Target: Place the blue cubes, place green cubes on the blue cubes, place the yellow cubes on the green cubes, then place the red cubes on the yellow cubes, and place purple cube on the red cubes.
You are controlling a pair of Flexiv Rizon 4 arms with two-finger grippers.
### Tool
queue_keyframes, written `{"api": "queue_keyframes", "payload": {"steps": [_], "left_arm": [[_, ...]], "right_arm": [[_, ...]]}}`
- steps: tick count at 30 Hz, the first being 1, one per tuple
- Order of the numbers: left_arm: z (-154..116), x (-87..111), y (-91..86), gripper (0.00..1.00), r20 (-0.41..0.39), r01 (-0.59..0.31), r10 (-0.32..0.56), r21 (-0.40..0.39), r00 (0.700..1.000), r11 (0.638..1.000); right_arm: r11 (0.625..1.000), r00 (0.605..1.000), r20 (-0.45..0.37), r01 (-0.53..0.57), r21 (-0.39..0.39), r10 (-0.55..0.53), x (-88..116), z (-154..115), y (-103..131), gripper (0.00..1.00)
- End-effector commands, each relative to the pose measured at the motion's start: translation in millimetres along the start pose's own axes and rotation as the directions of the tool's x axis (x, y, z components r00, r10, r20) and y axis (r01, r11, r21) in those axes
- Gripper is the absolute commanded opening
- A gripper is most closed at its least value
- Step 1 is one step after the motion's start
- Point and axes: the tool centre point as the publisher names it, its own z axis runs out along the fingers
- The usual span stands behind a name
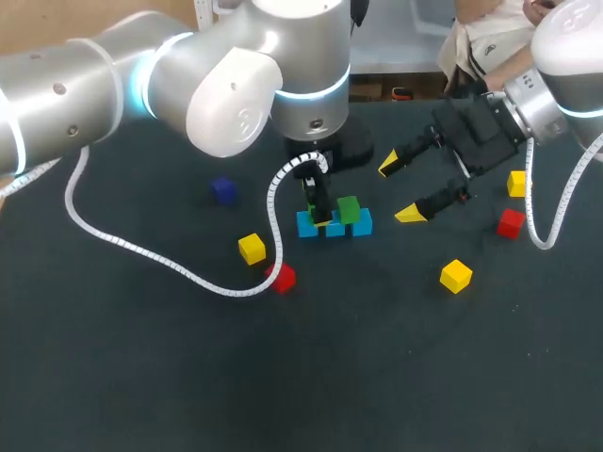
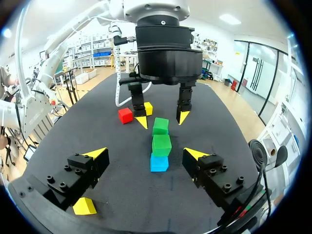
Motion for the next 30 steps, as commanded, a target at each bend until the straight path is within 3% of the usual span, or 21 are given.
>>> {"api": "queue_keyframes", "payload": {"steps": [1,3,6,9,13,17,20,26,30], "left_arm": [[0.7,-0.2,0.7,0.52,0.002,-0.005,0.005,0.002,1.000,1.000],[1.0,-0.4,0.6,0.51,0.004,-0.006,0.006,0.004,1.000,1.000],[1.3,-0.6,0.3,0.68,0.008,-0.008,0.008,0.005,1.000,1.000],[1.4,-0.6,-0.7,0.69,0.012,-0.010,0.010,0.004,1.000,1.000],[1.5,-0.6,-1.0,0.60,0.013,-0.015,0.015,0.001,1.000,1.000],[1.7,-2.3,-0.9,0.44,0.011,-0.021,0.021,-0.002,1.000,1.000],[1.9,-3.4,-0.7,0.18,0.010,-0.024,0.024,-0.002,1.000,1.000],[2.6,-4.9,-1.6,0.09,0.011,-0.025,0.025,-0.001,1.000,1.000],[0.6,-4.3,-2.7,0.15,0.014,-0.024,0.024,-0.005,1.000,1.000]], "right_arm": [[1.000,1.000,0.001,0.001,0.001,-0.001,0.2,0.1,0.1,1.00],[1.000,1.000,0.001,0.001,0.001,-0.001,0.2,0.1,0.1,1.00],[1.000,1.000,0.001,0.001,0.001,-0.001,0.2,0.1,0.1,1.00],[1.000,1.000,0.001,0.001,0.001,-0.001,0.2,0.1,0.1,1.00],[1.000,1.000,0.001,0.001,0.001,-0.001,0.2,0.1,0.1,1.00],[1.000,1.000,0.001,0.001,0.001,-0.001,0.2,0.1,0.1,1.00],[1.000,1.000,0.001,0.001,0.001,-0.001,0.2,0.1,0.1,1.00],[1.000,1.000,0.001,0.001,0.001,-0.001,0.2,0.1,0.1,1.00],[1.000,1.000,0.001,0.001,0.001,-0.001,0.2,0.1,0.1,1.00]]}}
